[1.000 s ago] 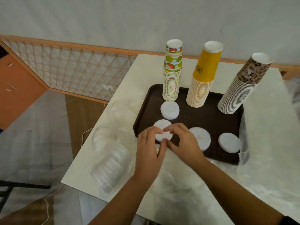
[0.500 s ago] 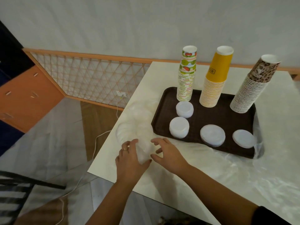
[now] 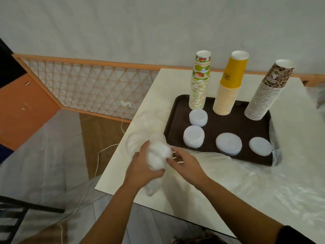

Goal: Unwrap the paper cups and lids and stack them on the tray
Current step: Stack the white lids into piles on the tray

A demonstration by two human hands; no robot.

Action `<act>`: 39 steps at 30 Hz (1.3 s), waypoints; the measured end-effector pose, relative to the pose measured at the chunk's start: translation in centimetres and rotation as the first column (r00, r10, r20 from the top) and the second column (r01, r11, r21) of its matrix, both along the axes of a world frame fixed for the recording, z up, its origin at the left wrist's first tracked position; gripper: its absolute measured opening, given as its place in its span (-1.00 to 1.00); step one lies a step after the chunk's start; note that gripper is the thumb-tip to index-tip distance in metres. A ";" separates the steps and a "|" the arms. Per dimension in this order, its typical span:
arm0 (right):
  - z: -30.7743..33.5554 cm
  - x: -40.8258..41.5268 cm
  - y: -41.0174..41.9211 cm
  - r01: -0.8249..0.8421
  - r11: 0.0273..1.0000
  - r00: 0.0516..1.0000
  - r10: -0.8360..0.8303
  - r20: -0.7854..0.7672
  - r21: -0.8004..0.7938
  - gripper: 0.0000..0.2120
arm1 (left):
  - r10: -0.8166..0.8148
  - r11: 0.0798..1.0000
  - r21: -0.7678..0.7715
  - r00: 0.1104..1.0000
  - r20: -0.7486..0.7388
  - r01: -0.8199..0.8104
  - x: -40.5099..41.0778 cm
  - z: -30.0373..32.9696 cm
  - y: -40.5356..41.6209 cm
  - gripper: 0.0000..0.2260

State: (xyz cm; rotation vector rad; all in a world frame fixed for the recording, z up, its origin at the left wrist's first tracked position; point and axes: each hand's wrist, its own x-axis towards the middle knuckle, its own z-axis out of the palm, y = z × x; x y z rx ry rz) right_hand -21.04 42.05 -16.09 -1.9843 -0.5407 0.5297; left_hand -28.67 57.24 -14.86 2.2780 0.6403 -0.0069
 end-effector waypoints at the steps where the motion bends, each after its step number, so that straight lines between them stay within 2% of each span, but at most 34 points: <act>1: 0.6 0.0 -0.2 0.013 0.999 1.000 -0.012 -0.027 0.040 -0.66 | 0.026 0.994 -0.104 0.997 0.078 -0.018 0.1 0.6 0.0 -0.14; 3: 2.1 -0.2 -0.4 0.009 0.993 0.997 -0.001 -0.072 0.121 -0.76 | 0.123 0.927 -0.370 0.982 0.142 -0.062 0.5 2.1 0.0 -0.24; 5: 3.5 -0.3 -0.5 0.005 0.976 0.993 0.021 -0.120 0.216 -0.77 | 0.216 0.748 -0.654 0.973 0.083 -0.110 0.9 3.7 -0.1 -0.25; 7: 4.9 -0.3 -0.7 0.020 0.945 0.982 0.043 -0.185 0.326 -0.70 | 0.244 0.537 -0.838 0.969 0.041 -0.100 0.9 5.1 -0.4 -0.28; 8: 5.7 -0.4 -0.9 0.028 0.929 0.975 0.056 -0.213 0.370 -0.72 | 0.247 0.393 -0.917 0.968 0.031 -0.071 1.0 5.7 -0.7 -0.32; 9: 6.2 -0.3 -1.2 0.040 0.919 0.969 0.060 -0.240 0.391 -0.76 | 0.221 0.207 -0.978 0.975 0.030 -0.017 1.1 6.3 -0.8 -0.35; 11: 7.2 -0.3 -1.6 0.059 0.912 0.958 0.062 -0.278 0.407 -0.79 | 0.065 -0.141 -0.972 0.981 0.181 0.188 1.2 7.5 -1.7 -0.47; 12: 7.4 -0.2 -1.9 0.059 0.917 0.960 0.057 -0.275 0.395 -0.80 | 0.025 -0.212 -0.940 0.963 0.267 0.266 1.4 7.9 -2.1 -0.52; 13: 7.4 0.0 -2.3 0.067 0.925 0.964 0.037 -0.265 0.373 -0.81 | 0.041 -0.195 -0.938 0.958 0.285 0.287 1.8 7.9 -2.2 -0.54; 15: 7.4 0.3 -3.2 0.088 0.956 0.979 -0.031 -0.202 0.281 -0.81 | 0.126 -0.125 -0.959 0.963 0.240 0.256 2.5 7.4 -2.2 -0.45; 18: 8.5 1.3 -5.6 0.030 0.993 0.997 -0.022 -0.073 0.116 -0.75 | 0.129 -0.129 -0.970 0.973 0.192 0.208 3.0 7.0 -2.0 -0.42; 19: 9.0 1.7 -6.5 0.012 0.995 0.999 -0.009 -0.032 0.104 -0.77 | 0.112 -0.156 -0.972 0.981 0.158 0.175 3.2 7.1 -2.2 -0.45; 21: 10.1 2.2 -8.3 0.001 0.995 0.997 -0.009 0.074 0.104 -0.80 | 0.105 -0.142 -0.986 0.991 0.078 0.092 3.6 7.0 -2.9 -0.58; 27: 13.2 3.0 -12.0 0.041 0.998 0.911 -0.054 0.410 0.041 -0.87 | -0.024 -0.039 -0.999 1.000 0.013 0.012 6.3 7.4 -6.3 -0.39; 30: 14.2 3.2 -13.9 0.072 0.997 0.857 -0.054 0.512 -0.016 -0.93 | 0.059 0.058 -0.998 0.998 -0.003 -0.006 7.3 8.2 -8.3 -0.35; 32: 14.8 3.2 -15.0 0.082 0.996 0.847 -0.060 0.528 -0.019 -0.94 | 0.107 0.192 -0.979 0.990 0.090 0.069 7.6 8.8 -9.9 -0.40; 34: 15.4 3.3 -16.1 0.089 0.996 0.843 -0.067 0.534 -0.016 -0.89 | 0.053 0.391 -0.895 0.965 0.256 0.216 7.7 9.4 -12.1 -0.40; 36: 15.9 3.4 -17.0 0.085 0.996 0.840 -0.051 0.541 -0.037 -0.83 | -0.167 0.590 -0.699 0.908 0.384 0.404 7.5 9.7 -14.5 -0.33; 38: 16.2 3.5 -17.8 0.053 0.996 0.846 -0.004 0.533 -0.077 -0.78 | -0.394 0.681 -0.498 0.842 0.367 0.536 7.5 9.4 -17.0 -0.26; 39: 16.3 3.6 -18.2 0.031 0.995 0.853 0.021 0.521 -0.091 -0.76 | -0.444 0.709 -0.432 0.829 0.340 0.557 7.5 9.3 -18.2 -0.25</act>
